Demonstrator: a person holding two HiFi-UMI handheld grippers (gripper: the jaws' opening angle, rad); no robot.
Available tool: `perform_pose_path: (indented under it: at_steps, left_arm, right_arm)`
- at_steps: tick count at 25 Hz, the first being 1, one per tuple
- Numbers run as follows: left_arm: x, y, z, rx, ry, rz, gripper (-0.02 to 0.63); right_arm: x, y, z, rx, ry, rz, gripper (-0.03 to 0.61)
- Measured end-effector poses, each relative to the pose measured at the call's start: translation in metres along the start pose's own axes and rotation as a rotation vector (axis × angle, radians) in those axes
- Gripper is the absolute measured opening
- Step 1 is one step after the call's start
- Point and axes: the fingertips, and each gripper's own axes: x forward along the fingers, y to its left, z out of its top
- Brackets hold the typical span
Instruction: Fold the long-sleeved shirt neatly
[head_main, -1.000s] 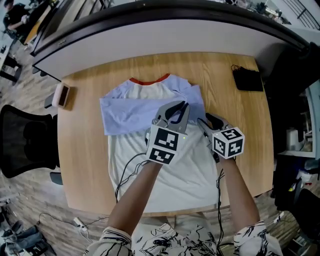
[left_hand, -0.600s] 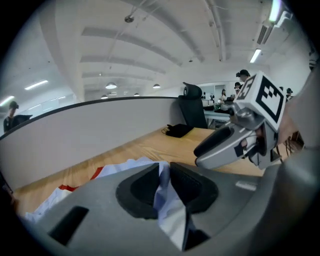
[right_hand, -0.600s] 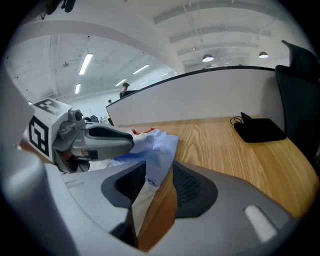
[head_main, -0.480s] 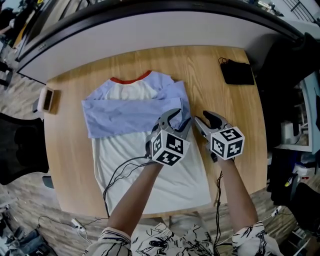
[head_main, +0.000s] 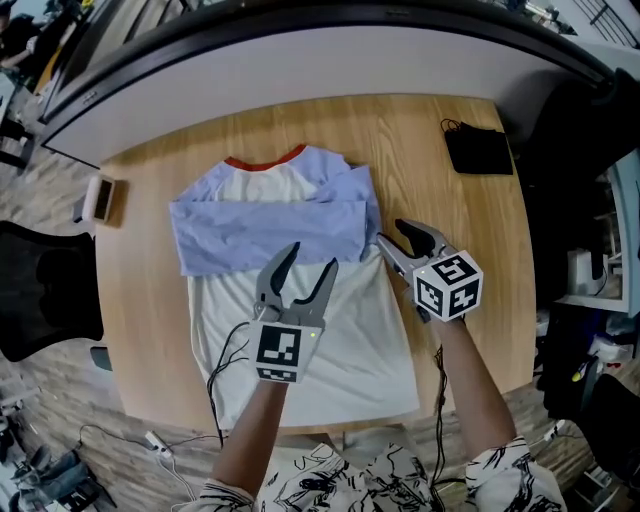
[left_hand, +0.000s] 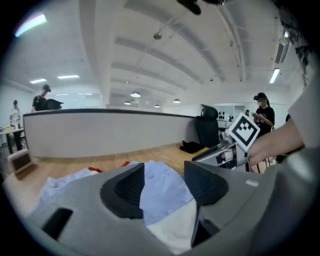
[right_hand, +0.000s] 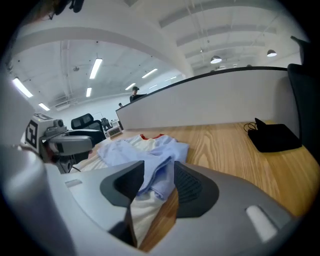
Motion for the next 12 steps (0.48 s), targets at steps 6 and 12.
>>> perform_pose_path:
  at_steps: [6, 12]
  left_arm:
    - [-0.139, 0.047, 0.023, -0.023, -0.079, 0.159, 0.291]
    - [-0.246, 0.061, -0.014, 0.065, 0.047, 0.176, 0.325]
  right_arm:
    - [-0.074, 0.037, -0.003, -0.04, -0.027, 0.07, 0.23]
    - [-0.136, 0.081, -0.033, -0.052, -0.03, 0.022, 0.235]
